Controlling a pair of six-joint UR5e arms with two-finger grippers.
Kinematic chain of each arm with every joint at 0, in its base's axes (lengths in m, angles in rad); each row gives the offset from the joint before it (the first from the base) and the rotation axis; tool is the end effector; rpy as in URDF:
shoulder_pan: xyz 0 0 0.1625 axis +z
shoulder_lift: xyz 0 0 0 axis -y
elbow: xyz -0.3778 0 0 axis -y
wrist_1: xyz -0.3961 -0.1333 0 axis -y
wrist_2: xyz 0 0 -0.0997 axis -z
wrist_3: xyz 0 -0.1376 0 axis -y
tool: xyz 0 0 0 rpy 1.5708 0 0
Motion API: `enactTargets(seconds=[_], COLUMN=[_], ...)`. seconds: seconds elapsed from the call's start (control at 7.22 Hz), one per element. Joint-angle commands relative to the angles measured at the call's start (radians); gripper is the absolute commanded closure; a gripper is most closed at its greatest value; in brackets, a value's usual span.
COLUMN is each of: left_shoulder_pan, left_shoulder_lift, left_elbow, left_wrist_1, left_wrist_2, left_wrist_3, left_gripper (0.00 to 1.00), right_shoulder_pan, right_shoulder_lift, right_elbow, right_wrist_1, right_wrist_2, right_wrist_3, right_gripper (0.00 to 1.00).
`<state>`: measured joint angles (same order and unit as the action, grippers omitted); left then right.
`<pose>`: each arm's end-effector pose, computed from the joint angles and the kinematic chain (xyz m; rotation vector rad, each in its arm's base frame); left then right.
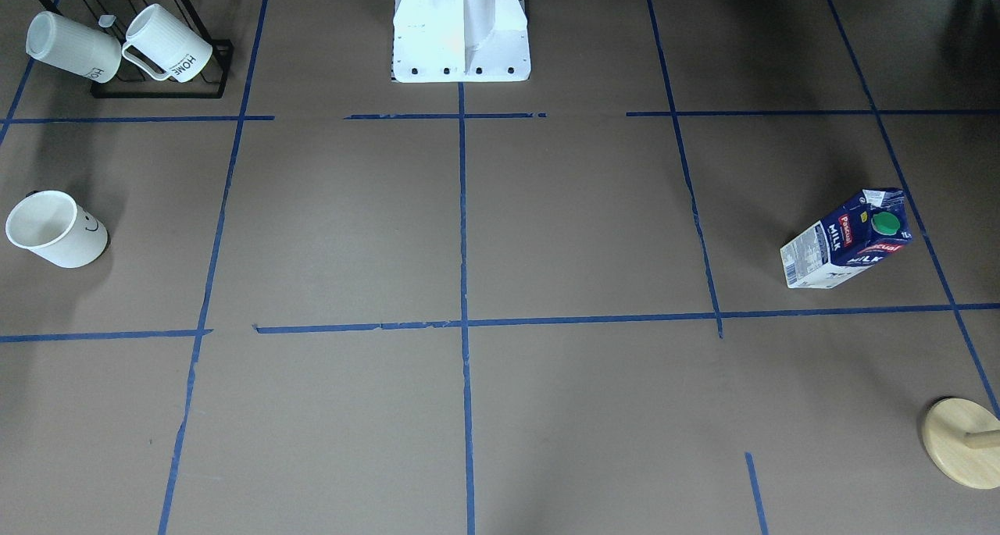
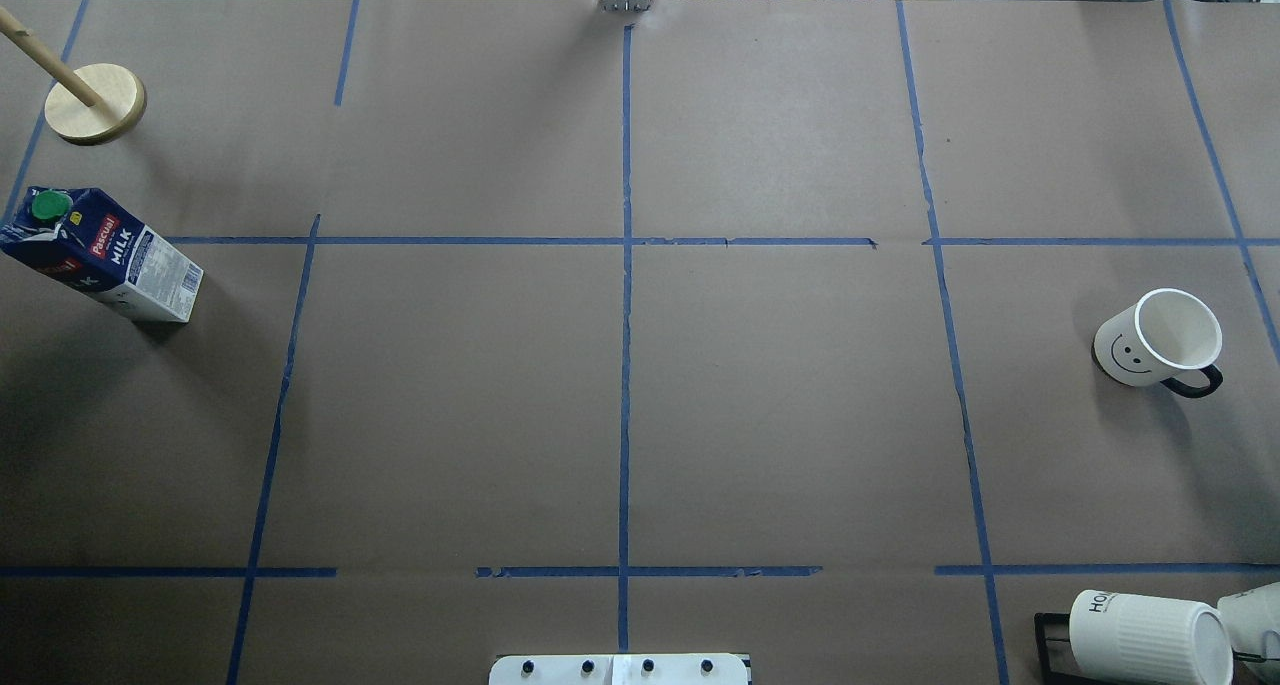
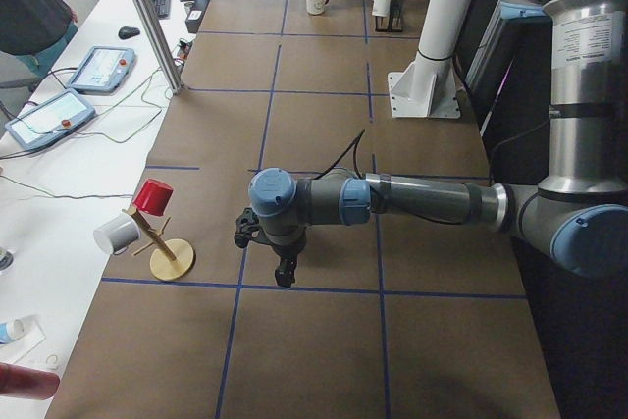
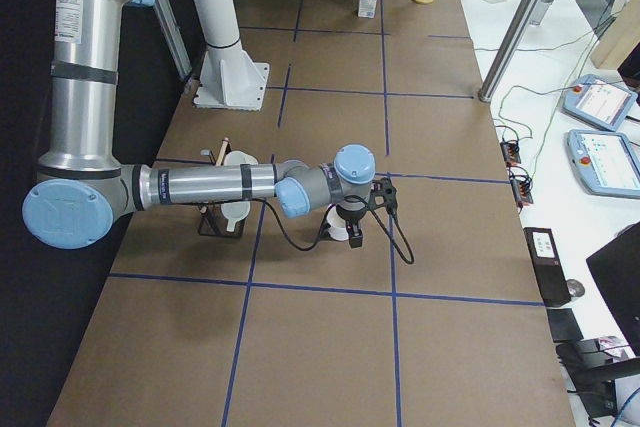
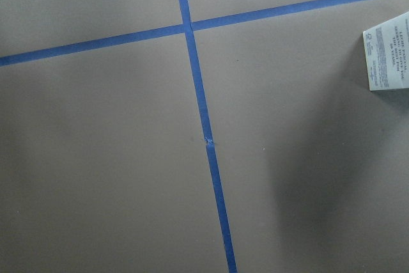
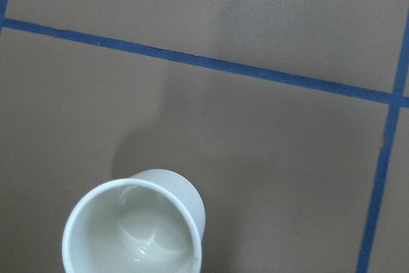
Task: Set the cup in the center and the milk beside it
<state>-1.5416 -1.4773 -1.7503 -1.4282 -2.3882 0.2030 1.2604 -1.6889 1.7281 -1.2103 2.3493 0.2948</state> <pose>-0.0197 -0.4543 0.6042 0.0178 0.8201 0.1959 -0.1121 -0.4694 0.5736 0.1332 -0.8462 -0.1702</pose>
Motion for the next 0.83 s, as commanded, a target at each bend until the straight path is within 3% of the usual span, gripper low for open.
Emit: enactTargets(seconds=[0.0, 0.42, 0.55, 0.69], left_shoulder_pan=[0.0, 0.0, 0.002, 0.002], left_shoulder_lift=[0.0, 0.0, 0.002, 0.002], left_elbow=[0.0, 0.0, 0.002, 0.002], left_wrist_1=[0.0, 0.003, 0.003, 0.003], left_wrist_2=[0.0, 0.0, 0.0, 0.0], left_wrist_3=[0.001, -0.001, 0.001, 0.001], left_gripper=[0.0, 0.0, 0.0, 0.0], right_shoulder_pan=[-0.084, -0.113, -0.121, -0.122], right_shoulder_lift=[0.001, 0.012, 0.012, 0.012], right_elbow=[-0.057, -0.107, -0.111, -0.111], right_wrist_1=[0.142, 0.181, 0.181, 0.183], right_wrist_2=[-0.056, -0.059, -0.059, -0.058], right_wrist_3=[0.121, 0.122, 0.126, 0.154], right_gripper=[0.0, 0.02, 0.18, 0.55])
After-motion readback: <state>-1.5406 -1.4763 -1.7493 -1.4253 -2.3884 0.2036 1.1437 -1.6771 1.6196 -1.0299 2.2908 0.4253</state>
